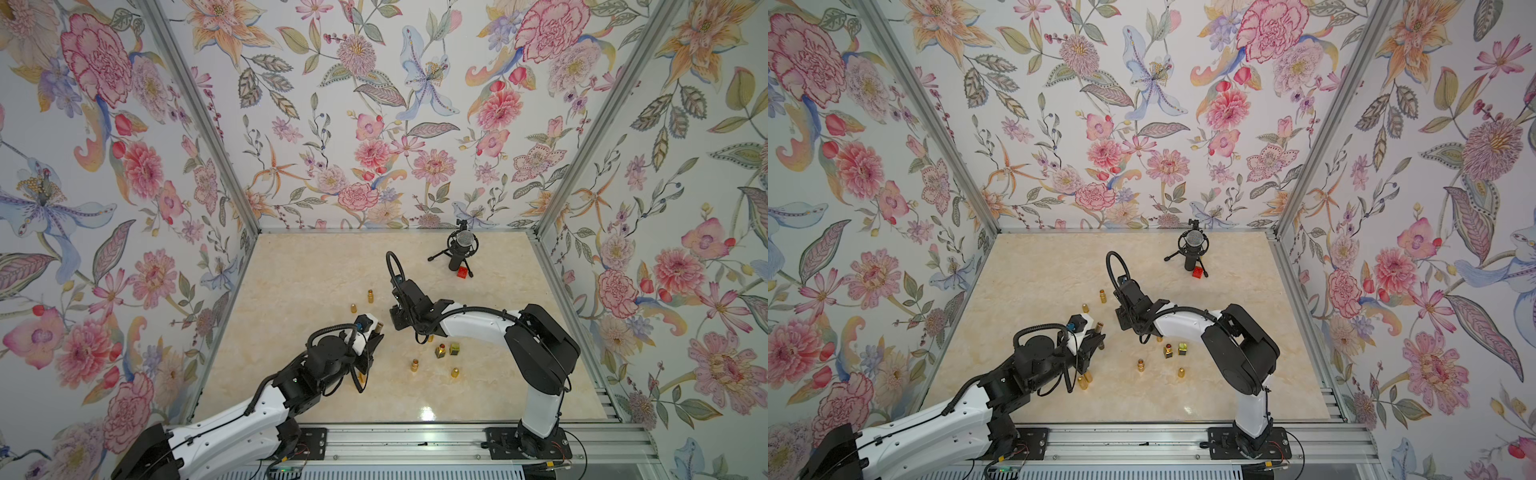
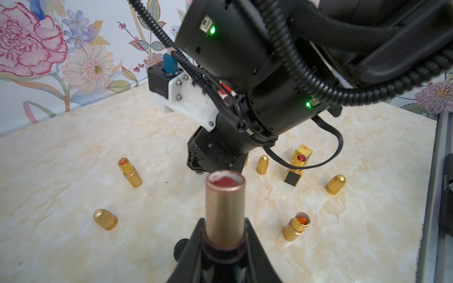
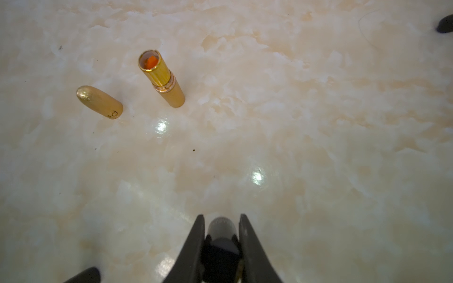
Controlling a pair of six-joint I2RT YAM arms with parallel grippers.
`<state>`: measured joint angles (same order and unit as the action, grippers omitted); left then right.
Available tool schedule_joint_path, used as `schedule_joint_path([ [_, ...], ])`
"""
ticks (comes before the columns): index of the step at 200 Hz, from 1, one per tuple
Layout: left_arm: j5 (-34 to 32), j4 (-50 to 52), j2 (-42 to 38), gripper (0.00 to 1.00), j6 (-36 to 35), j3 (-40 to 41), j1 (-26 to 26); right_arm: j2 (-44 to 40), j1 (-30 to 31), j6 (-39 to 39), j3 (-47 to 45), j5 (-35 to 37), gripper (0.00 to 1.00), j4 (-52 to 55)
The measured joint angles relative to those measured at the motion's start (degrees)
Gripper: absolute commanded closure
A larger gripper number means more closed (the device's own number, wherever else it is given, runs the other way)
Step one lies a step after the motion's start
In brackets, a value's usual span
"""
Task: Open the lipstick cap
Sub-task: Place the cover at the center of the board.
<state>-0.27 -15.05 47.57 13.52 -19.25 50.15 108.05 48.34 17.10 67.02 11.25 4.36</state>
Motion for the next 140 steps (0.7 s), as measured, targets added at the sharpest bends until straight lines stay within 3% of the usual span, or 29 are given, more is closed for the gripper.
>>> schedule_joint_path([
  [140, -0.6, 0.0, 0.0, 0.93, 0.9, 0.5, 0.0, 5.8, -1.6, -0.2, 1.7, 1.2, 0.74, -3.8],
])
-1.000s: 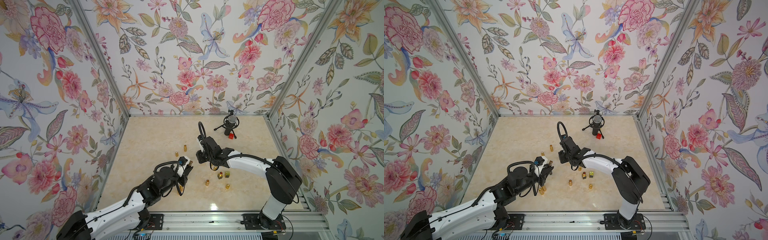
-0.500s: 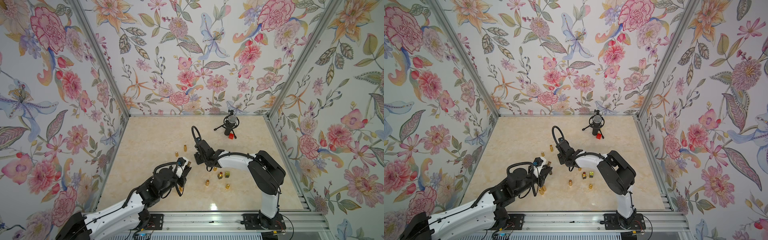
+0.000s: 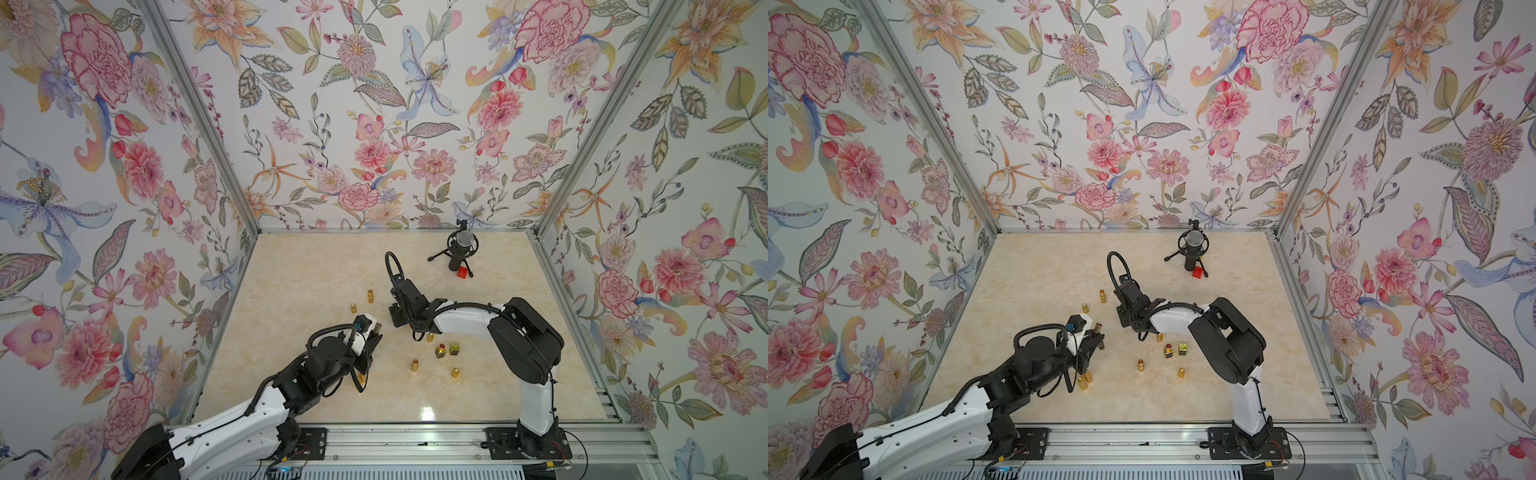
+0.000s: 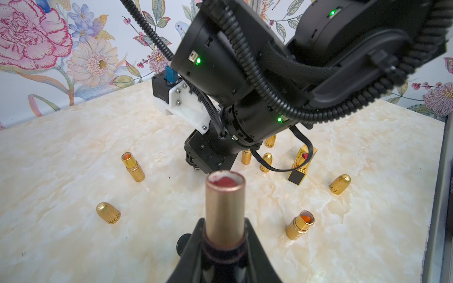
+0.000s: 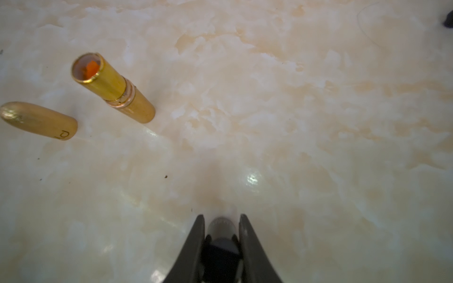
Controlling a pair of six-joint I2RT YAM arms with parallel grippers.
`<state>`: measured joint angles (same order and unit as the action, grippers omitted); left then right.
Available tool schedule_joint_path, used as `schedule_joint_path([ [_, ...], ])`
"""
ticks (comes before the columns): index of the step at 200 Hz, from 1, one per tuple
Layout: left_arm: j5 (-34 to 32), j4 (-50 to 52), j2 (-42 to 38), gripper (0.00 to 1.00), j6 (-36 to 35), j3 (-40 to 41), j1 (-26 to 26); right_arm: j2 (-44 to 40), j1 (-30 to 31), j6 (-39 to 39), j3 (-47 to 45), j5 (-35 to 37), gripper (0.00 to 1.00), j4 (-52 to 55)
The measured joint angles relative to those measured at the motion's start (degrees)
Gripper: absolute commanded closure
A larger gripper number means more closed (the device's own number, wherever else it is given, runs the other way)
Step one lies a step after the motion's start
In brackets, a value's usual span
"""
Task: Open the lipstick cap
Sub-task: Place the cover at the center of the board, then place the lipstick at the center of the board.
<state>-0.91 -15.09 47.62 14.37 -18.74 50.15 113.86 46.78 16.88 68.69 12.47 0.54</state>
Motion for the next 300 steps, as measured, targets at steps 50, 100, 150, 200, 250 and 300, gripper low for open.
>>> schedule_joint_path([
  [50, 0.0, 0.0, 0.0, 0.93, 0.0, 0.0, 0.0, 0.2, 0.0, 0.2, 0.0, 0.0, 0.64, -0.4],
  [100, 0.0, -0.1, 0.0, 0.93, 0.0, 0.0, -0.2, -2.2, 0.0, 0.4, -1.0, -0.1, 0.55, -0.3],
  [150, 0.1, -1.2, 0.9, 0.93, 0.0, 0.0, -1.5, -17.0, -0.5, 2.1, -5.4, -3.9, 0.50, 1.6],
  [200, 0.4, -3.9, 6.0, 0.93, -1.2, -0.9, -3.3, -31.1, -3.3, 6.8, -5.8, -18.2, 0.48, 6.3],
  [250, 0.5, -8.4, 9.1, 0.93, -1.8, -2.5, -3.9, -32.9, -0.6, 12.4, -5.7, -30.1, 0.46, 8.5],
  [300, 0.5, -9.7, 9.6, 0.93, -2.0, -4.6, -3.9, -31.2, 2.3, 15.4, -5.7, -33.6, 0.54, 7.3],
])
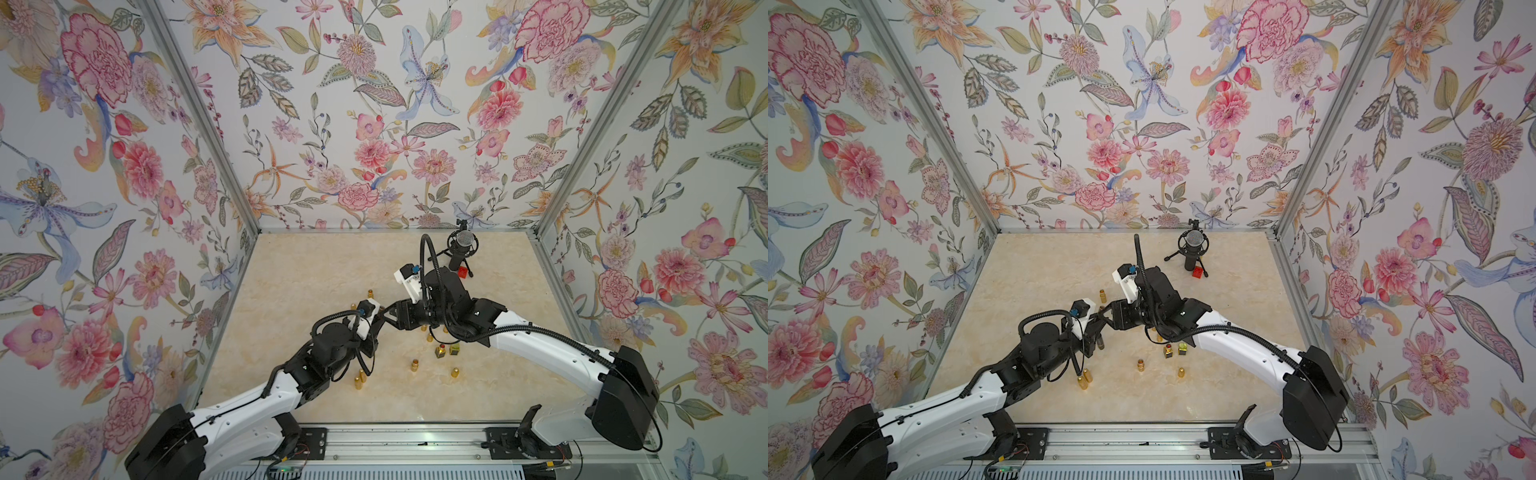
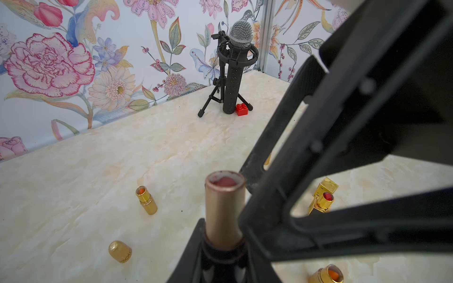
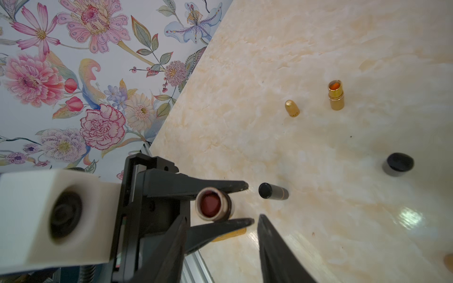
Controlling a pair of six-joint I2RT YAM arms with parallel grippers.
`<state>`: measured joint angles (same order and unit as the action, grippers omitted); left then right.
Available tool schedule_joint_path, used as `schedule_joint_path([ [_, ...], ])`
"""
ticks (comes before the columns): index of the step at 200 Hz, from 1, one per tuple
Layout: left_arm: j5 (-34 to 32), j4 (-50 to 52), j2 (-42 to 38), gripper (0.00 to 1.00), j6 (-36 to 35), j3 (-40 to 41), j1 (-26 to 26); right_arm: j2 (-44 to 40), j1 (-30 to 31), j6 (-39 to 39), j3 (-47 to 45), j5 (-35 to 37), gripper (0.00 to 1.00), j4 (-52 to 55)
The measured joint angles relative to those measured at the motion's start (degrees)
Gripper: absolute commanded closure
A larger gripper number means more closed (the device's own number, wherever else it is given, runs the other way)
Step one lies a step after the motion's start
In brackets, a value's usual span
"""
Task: Open the lipstick cap
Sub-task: Place the lipstick at the center of the board.
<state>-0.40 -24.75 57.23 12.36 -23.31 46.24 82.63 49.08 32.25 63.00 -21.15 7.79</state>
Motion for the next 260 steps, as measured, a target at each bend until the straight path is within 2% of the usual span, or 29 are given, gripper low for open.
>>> schedule_joint_path([
  [76, 1.9, 0.1, 0.0, 0.93, -0.2, -0.1, -0.1, 2.6, 0.3, 1.3, 0.4, -0.7, 0.64, -3.4],
  [91, 2.2, 0.0, 0.1, 0.93, -0.3, -0.1, -0.1, 2.6, 0.3, 1.4, 0.4, -0.8, 0.70, -3.8],
  [120, 2.8, 0.0, 0.2, 0.93, -0.6, -0.1, -0.1, 2.6, 0.3, 1.6, 0.4, -0.7, 0.71, -4.3],
  [161, 3.0, 0.2, 0.3, 0.93, -0.6, -0.1, -0.1, 2.6, 0.3, 1.6, 0.4, -0.3, 0.83, -4.6],
  [200, 3.0, 0.2, 0.3, 0.88, -0.6, -0.1, -0.1, 2.6, 0.3, 1.5, 0.4, 0.1, 0.84, -4.6],
  [211, 3.0, 0.2, 0.3, 0.79, -0.6, -0.1, -0.1, 2.6, 0.3, 1.5, 0.4, 0.1, 0.84, -4.6],
  [223, 2.9, 0.2, 0.3, 0.52, -0.9, -0.1, -0.1, 2.6, 0.3, 1.5, 0.4, 0.2, 0.84, -4.6],
  [239, 2.7, 0.4, 0.3, 0.31, -0.7, -0.1, -0.1, 2.6, 0.1, 1.5, 0.4, 0.2, 0.83, -4.7],
  [248, 2.5, 0.7, 0.2, 0.15, -0.8, -0.1, -0.1, 2.6, -0.1, 1.5, 0.4, 0.2, 0.83, -4.7],
  [260, 2.1, 1.4, 0.0, 0.03, -0.3, -0.1, -0.1, 2.6, -0.7, 1.4, 0.4, 0.8, 0.83, -4.7],
])
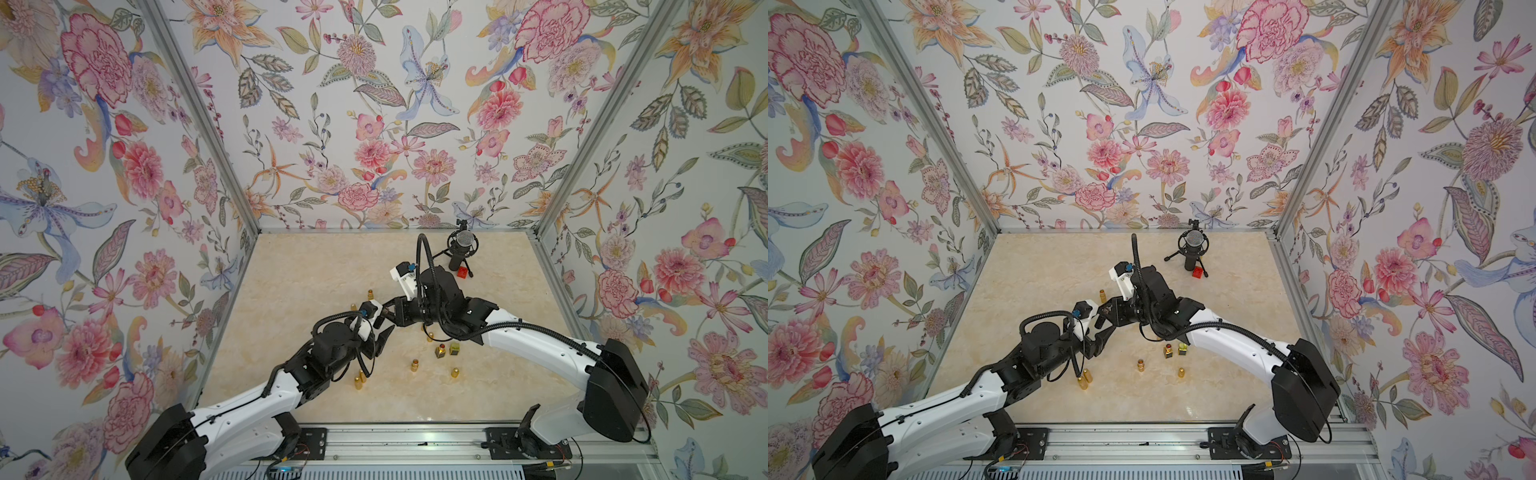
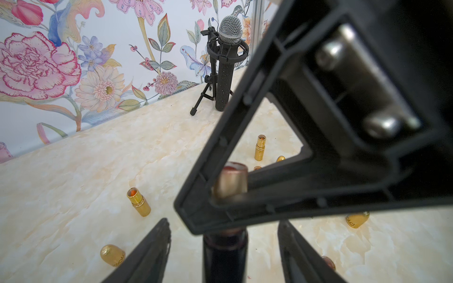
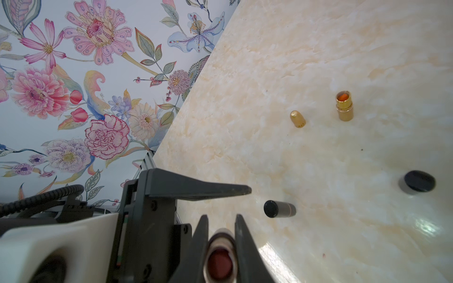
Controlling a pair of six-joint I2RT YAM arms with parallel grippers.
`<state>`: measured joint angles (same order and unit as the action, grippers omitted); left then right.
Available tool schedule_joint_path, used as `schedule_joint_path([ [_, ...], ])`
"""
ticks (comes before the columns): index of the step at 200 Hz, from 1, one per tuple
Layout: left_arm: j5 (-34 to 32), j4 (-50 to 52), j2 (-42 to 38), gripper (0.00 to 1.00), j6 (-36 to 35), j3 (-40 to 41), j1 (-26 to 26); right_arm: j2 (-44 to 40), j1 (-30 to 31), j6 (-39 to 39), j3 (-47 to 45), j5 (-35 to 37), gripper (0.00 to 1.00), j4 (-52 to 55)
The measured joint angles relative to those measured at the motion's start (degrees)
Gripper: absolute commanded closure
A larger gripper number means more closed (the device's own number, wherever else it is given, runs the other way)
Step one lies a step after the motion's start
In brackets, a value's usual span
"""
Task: Open the lipstick cap
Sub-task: Place the lipstick at the center of the board.
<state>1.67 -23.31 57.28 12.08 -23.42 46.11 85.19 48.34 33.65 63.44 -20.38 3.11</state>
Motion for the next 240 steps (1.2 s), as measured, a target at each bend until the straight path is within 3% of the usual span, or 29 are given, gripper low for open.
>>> schedule_joint_path([
  [47, -4.3, 5.5, -5.6, 0.01, 2.7, 0.1, 0.0, 3.0, -2.3, -4.3, 2.9, 7.4, 0.83, 0.0],
  [125, -13.9, 19.1, -10.5, 0.01, 9.9, 0.2, -2.6, 18.8, 0.4, -18.5, 10.3, 20.2, 0.84, -0.4],
  [240, -15.6, 21.2, -12.4, 0.01, 12.0, 1.6, -6.5, 26.0, 1.4, -27.2, 9.1, 27.1, 0.85, -7.8],
])
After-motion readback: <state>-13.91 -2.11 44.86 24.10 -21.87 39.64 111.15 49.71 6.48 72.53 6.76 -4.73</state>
